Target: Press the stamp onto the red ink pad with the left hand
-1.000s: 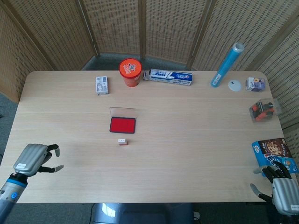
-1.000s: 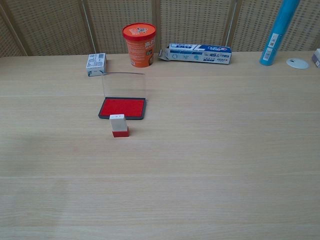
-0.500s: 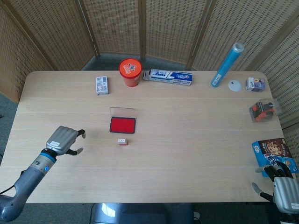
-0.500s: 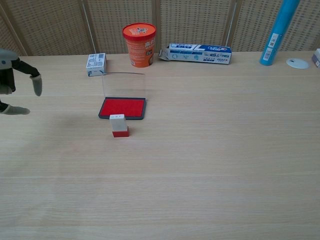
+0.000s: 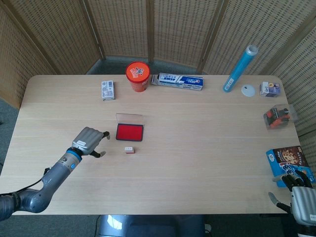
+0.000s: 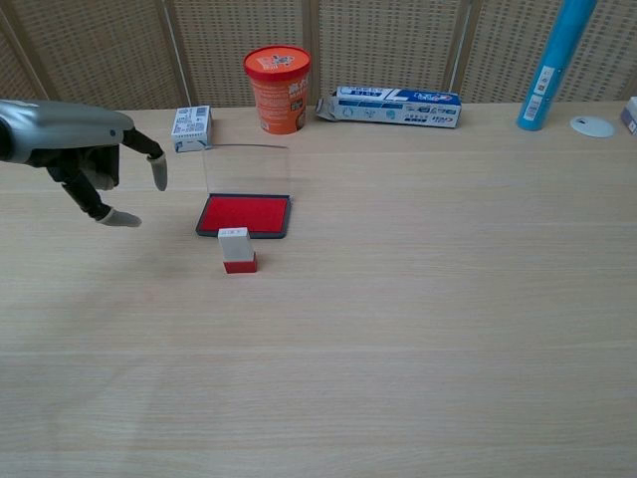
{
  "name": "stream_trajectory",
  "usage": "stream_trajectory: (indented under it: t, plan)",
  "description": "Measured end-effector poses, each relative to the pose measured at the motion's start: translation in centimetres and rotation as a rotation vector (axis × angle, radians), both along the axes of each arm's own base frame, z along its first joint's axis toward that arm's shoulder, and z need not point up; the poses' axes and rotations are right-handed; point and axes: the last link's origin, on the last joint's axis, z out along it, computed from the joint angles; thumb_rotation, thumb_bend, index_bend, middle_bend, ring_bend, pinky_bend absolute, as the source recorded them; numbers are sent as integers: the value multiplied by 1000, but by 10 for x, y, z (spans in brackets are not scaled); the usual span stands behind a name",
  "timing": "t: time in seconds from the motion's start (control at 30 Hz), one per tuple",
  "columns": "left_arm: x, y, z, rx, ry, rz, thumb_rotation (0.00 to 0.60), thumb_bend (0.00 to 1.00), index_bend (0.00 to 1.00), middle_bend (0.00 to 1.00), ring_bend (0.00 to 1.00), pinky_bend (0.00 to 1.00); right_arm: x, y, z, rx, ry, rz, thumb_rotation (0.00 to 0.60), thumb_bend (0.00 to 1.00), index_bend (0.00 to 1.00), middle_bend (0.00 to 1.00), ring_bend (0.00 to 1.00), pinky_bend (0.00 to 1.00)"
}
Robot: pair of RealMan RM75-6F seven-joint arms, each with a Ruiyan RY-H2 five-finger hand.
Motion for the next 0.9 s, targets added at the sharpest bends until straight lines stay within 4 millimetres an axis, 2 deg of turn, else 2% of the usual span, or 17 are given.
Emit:
stream_trajectory:
  t: [0.27,0.63,0.9]
  plan:
    - [13,6,-21,-37,-24,-4,522,302,351,1000,1000,1000,0,3,2,-11,5,-7,590,242,445,426,358,153]
    - [30,9,-53,-92,-49,-10,521,296,378,1000,1000,1000,-2,7,6,-22,7,-18,592,242,445,426,358,153]
    - [39,13,-63,-93,-49,-23,527,296,378,1000,1000,1000,-6,11,9,-36,6,-31,591,243,445,426,359,153]
